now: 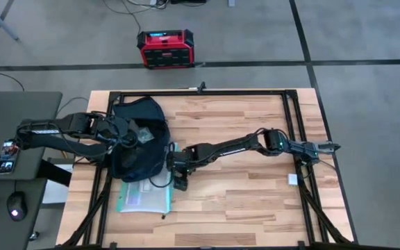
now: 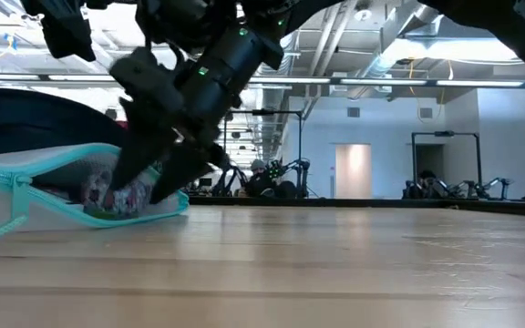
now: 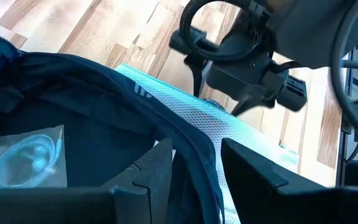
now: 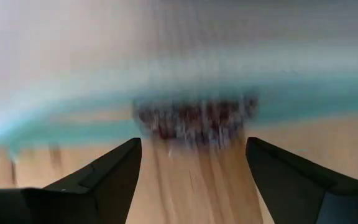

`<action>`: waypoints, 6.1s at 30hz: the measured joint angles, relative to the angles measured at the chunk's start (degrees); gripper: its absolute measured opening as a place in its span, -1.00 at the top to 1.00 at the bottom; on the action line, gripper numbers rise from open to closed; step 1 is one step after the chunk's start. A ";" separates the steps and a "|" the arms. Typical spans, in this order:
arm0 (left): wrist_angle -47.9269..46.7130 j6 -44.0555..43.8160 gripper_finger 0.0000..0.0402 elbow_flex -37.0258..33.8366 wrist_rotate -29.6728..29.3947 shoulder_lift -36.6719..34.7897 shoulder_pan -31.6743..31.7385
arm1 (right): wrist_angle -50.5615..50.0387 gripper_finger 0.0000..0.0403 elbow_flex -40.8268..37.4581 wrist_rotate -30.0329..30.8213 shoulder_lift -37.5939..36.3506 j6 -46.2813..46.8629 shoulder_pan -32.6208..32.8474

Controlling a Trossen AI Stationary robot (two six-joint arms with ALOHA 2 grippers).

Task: Unpack backpack
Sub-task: Put the scented candle into the zip bag, then put the charger adapter into the zip bag

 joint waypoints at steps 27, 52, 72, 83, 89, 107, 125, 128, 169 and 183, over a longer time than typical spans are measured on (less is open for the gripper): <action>0.10 -0.16 0.38 0.00 -0.51 0.00 0.00 | -42.04 -0.40 -48.32 -2.42 -32.28 21.87 3.38; 4.09 3.02 0.38 0.00 -3.19 0.01 0.02 | -27.39 -0.40 -76.33 -19.72 -46.61 48.58 8.54; 4.09 3.58 0.38 0.00 -3.19 0.00 0.02 | -17.35 -0.40 -61.64 -5.87 -46.44 52.45 8.89; 4.07 3.13 0.38 0.00 -3.17 0.00 0.02 | -19.25 -0.40 -63.81 4.93 -46.48 75.71 13.01; 4.09 3.42 0.38 0.00 -3.17 0.00 0.02 | -11.12 -0.40 -67.96 8.07 -46.29 80.99 14.85; 4.11 3.47 0.38 -0.02 -3.17 0.00 0.02 | 0.11 0.26 -69.76 9.69 -45.47 71.99 13.72; 3.30 -0.08 0.38 -0.04 -3.33 0.02 -3.39 | 42.60 0.26 -39.62 0.18 -16.09 21.64 4.06; 3.30 -0.42 0.38 -0.04 -4.06 0.00 -4.20 | 35.54 0.26 -28.21 -1.58 -9.48 16.99 4.06; 6.61 -2.75 0.38 -0.02 4.95 6.81 -11.83 | -12.12 -0.70 -4.17 2.40 -7.65 0.28 8.68; 10.46 -35.60 0.38 14.52 -7.15 44.57 -43.43 | -16.89 -0.69 -12.47 3.55 -10.74 -7.56 11.61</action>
